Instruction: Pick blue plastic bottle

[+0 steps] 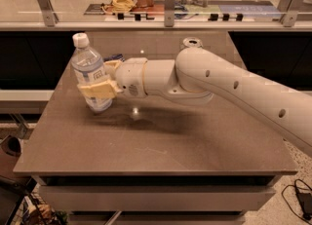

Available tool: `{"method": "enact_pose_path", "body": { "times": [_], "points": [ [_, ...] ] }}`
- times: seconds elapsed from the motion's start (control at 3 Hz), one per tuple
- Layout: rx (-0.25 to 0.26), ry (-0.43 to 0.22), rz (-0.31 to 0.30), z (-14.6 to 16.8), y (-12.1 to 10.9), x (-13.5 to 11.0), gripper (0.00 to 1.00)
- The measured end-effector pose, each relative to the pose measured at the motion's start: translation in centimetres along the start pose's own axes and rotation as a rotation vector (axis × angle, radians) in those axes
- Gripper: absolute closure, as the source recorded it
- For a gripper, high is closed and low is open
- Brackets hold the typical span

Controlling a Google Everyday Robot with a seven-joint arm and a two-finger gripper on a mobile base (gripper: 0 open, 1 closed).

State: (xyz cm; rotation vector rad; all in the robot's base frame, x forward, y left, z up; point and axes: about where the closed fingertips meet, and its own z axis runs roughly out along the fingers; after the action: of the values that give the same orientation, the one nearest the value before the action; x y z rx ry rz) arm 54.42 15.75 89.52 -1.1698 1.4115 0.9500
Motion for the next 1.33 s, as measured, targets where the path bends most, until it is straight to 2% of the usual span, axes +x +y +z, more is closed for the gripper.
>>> {"method": "enact_pose_path", "body": {
  "times": [0.33,0.67,1.33],
  "points": [
    [-0.003,0.0,-0.002,0.1,0.1,-0.1,1.0],
    [-0.007,-0.004,-0.004,0.2,0.2,-0.5,1.0],
    [0.005,-0.015,-0.084,-0.6,-0.8,-5.1,1.0]
  ]
}}
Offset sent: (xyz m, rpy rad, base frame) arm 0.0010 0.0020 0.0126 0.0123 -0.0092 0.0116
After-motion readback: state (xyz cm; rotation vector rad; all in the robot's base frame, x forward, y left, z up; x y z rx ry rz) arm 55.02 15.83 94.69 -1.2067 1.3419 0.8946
